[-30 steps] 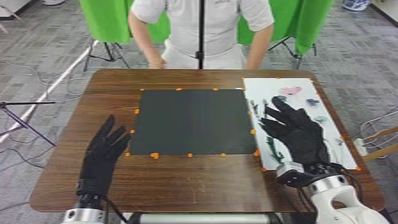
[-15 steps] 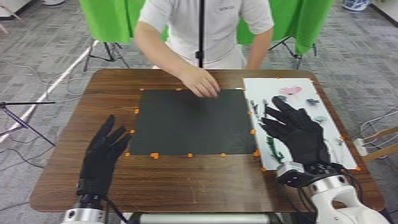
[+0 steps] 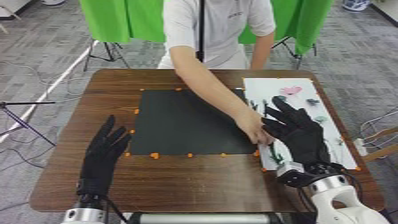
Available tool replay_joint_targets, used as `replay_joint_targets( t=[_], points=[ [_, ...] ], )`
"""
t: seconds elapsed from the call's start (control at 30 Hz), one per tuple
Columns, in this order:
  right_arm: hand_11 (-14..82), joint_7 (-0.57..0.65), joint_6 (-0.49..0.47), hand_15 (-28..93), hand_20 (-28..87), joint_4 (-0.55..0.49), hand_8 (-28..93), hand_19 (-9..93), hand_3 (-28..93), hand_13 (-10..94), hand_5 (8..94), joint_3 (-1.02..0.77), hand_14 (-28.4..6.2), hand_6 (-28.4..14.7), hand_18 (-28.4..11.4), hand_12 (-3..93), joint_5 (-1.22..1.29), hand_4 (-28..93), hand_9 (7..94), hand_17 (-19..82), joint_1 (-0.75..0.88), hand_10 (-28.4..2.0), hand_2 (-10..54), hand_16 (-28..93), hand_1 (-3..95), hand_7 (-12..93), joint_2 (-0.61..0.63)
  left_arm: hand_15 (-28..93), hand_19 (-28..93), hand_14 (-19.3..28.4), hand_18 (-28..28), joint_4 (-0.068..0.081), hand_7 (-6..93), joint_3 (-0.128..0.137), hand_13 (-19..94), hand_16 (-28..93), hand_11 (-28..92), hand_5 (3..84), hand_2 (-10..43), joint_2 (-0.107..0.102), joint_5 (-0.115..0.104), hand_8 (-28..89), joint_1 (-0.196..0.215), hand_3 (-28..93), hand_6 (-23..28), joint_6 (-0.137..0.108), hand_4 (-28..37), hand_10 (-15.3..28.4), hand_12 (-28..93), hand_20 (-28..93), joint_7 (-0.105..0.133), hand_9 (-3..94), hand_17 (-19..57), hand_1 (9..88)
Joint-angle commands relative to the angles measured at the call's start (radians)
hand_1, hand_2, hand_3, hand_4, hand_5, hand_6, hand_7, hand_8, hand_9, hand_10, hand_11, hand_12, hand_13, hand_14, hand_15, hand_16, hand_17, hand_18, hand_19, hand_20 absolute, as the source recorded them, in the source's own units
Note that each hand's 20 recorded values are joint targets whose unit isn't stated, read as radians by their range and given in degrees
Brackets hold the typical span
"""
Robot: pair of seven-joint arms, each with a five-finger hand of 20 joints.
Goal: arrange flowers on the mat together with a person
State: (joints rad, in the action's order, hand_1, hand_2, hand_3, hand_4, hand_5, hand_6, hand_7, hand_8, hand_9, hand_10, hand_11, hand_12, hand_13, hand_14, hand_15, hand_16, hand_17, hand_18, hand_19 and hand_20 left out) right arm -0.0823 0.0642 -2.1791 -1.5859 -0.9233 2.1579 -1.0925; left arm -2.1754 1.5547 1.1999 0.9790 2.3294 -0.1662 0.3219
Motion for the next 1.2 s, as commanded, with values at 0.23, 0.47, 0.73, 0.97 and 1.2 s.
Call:
replay_joint_targets(
  t=[0.23,0.47,0.73,0.97,1.2],
  points=[
    [3.9,-0.007,0.001,3,16,-0.006,-9,20,72,25,37.1,-0.002,-19.7,3.2,-21.5,15.4,-0.003,-27,38.2,0,0.015,-11.2,15.1,31,9.8,9,-0.001,21,40,18.1,20.8,0.005,11.1,0.001,21,-1,10,24.4,6.3,0.011,0.001,-10,0.005,75,-0.2,0.009,-28.3,12.9,12,5,-0.020,26.9,-13.1,18.8],
    [3.9,-0.005,0.003,3,16,-0.006,-9,20,72,25,37.1,-0.001,-19.7,3.2,-21.5,15.4,-0.002,-27,38.2,0,0.015,-11.2,15.1,31,9.8,9,-0.001,21,40,18.1,20.9,0.004,11.0,0.000,21,-1,10,24.5,6.3,0.010,-0.001,-10,0.009,75,-0.2,0.005,-28.3,12.9,12,5,-0.018,26.9,-13.1,18.9],
    [4.0,-0.001,0.004,3,16,-0.007,-9,20,72,25,37.2,0.000,-19.7,3.3,-21.5,15.4,-0.002,-27,38.1,0,0.013,-11.2,15.1,31,9.8,9,-0.001,21,41,18.1,20.8,0.003,11.0,0.000,21,-1,10,24.6,6.4,0.010,0.001,-10,0.009,75,-0.1,0.005,-28.3,13.0,12,5,-0.020,26.9,-13.1,19.1],
    [3.9,-0.005,0.002,3,16,-0.005,-9,20,72,26,37.1,0.000,-19.7,3.3,-21.5,15.3,-0.003,-27,38.1,0,0.011,-11.3,15.2,31,9.9,9,-0.001,21,41,18.0,20.8,0.005,11.0,-0.002,21,-1,10,24.6,6.3,0.008,-0.003,-10,0.006,75,-0.1,0.002,-28.3,13.0,12,5,-0.017,26.9,-13.1,19.2],
    [4.0,-0.004,0.007,3,16,-0.005,-10,20,72,26,37.1,0.004,-19.7,3.3,-21.5,15.4,-0.003,-27,38.1,0,0.007,-11.2,15.1,31,9.9,9,0.002,21,40,18.1,20.8,0.006,10.9,0.001,21,-1,9,24.5,6.3,0.011,-0.001,-10,0.006,75,0.0,0.006,-28.3,13.0,12,5,-0.020,26.9,-13.1,19.3]
  ],
)
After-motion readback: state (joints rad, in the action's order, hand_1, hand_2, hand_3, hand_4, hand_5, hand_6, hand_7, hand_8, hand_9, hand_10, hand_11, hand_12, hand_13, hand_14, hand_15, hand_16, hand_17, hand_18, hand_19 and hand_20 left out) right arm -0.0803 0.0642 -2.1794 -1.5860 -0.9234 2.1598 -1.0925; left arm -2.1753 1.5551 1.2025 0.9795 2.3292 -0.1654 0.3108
